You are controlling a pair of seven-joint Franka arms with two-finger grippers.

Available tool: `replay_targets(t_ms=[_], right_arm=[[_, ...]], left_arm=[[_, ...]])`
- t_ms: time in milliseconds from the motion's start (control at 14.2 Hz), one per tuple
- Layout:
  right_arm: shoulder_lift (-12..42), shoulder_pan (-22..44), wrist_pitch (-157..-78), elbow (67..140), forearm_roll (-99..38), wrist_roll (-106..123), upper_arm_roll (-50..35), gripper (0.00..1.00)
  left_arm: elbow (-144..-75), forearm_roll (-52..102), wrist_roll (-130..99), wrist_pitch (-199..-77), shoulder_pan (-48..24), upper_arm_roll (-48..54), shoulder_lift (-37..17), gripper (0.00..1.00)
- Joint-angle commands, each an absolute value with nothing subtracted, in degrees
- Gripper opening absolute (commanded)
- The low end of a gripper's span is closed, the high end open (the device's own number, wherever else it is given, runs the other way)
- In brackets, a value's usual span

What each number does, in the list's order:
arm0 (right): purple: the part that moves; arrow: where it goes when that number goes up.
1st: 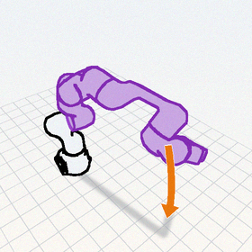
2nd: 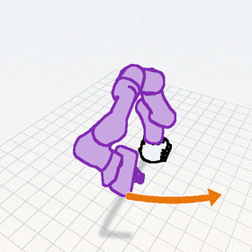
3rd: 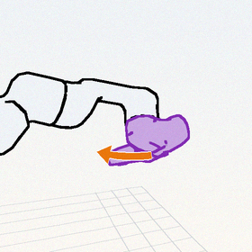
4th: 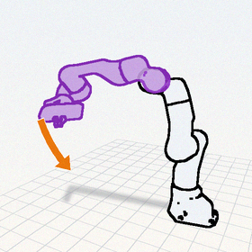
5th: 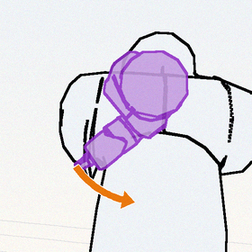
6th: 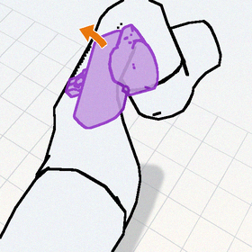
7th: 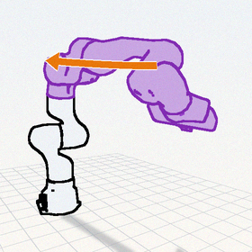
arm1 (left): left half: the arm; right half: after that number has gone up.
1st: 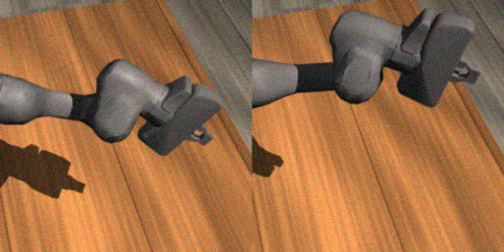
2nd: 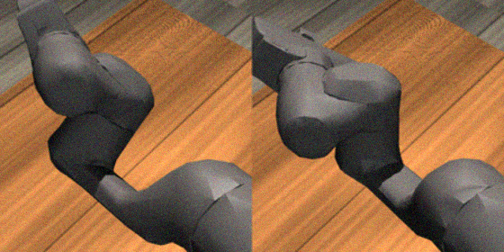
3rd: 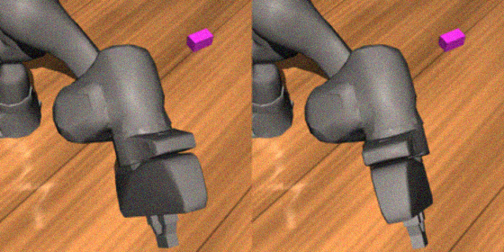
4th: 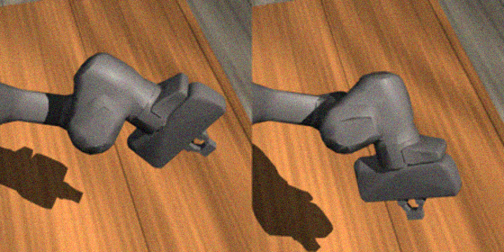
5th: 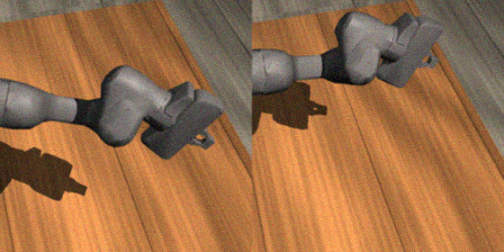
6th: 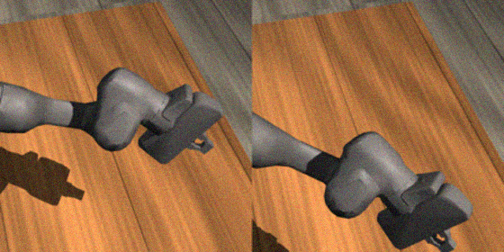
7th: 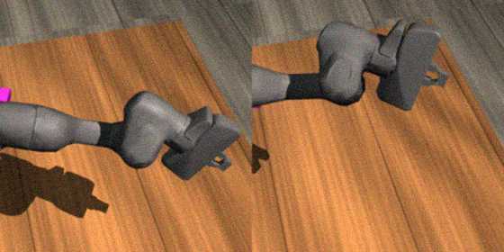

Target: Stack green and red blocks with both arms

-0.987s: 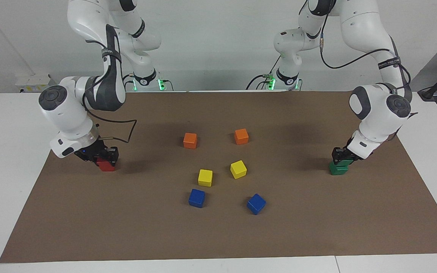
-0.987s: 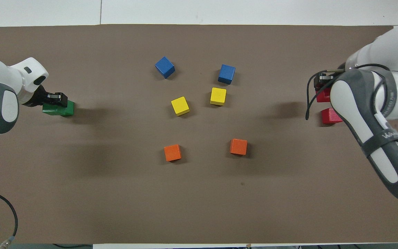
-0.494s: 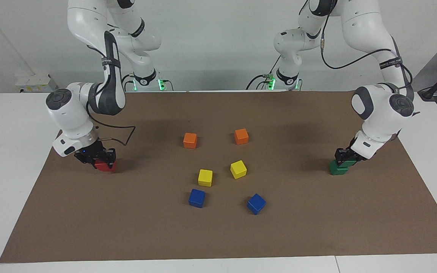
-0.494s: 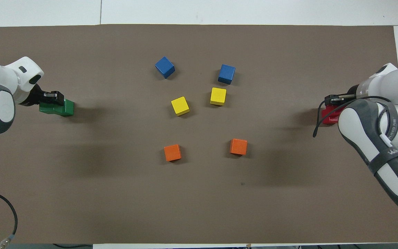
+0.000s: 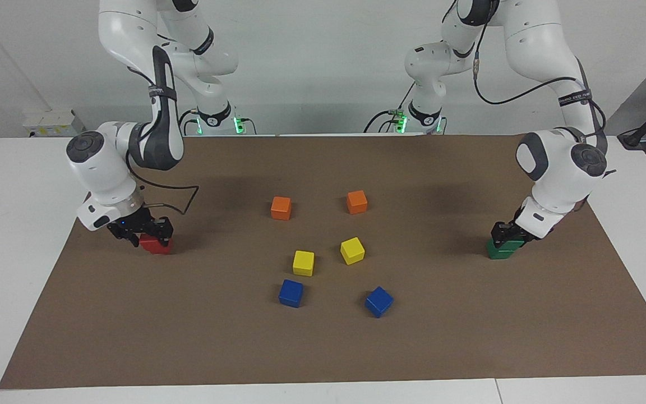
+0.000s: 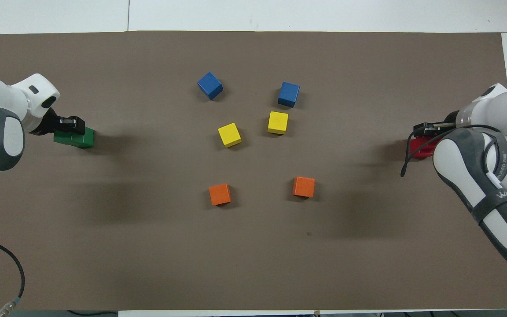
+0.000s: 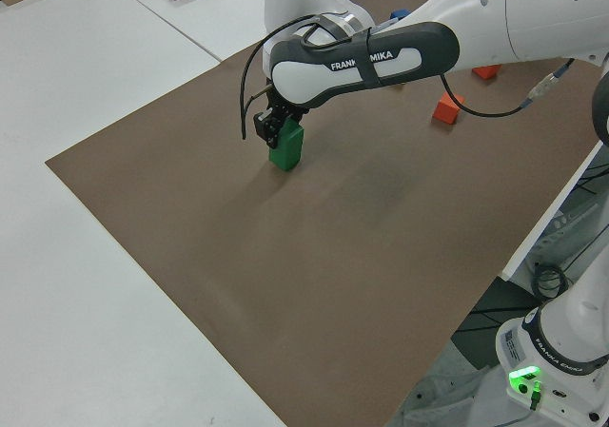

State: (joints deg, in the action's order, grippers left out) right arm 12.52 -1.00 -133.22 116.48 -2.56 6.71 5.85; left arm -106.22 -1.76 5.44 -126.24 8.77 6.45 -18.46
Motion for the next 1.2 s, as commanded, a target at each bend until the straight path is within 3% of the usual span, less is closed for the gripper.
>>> replay_targets(t_ms=[0,212,494,846,1128], right_arm=[[10.6,-1.1,-124.3,112.1,-2.1,7.6,5.3,1.00],[10.0,-0.9,-107.9,99.0,-0.8,7.7,4.5,1.00],[0.9,4.2,-101.3,97.1,1.1,7.7,4.4,1.00],[-4.0,4.7,-91.0,96.7,0.7,7.5,4.4,1.00],[-4.5,4.5,-89.8,96.9,0.5,7.4,4.4,1.00]], left_arm=[[-104.8,-1.1,5.5,-125.4,8.3,6.3,-17.6,1.00],[-103.0,-1.1,5.2,-112.0,8.3,6.7,-9.8,1.00],[-104.2,-0.9,1.8,-96.5,8.2,6.9,3.8,1.00],[-103.6,-0.3,-1.4,-94.8,1.7,2.9,4.5,1.00],[-102.0,3.6,-1.8,-91.2,-1.0,0.6,3.5,1.00]])
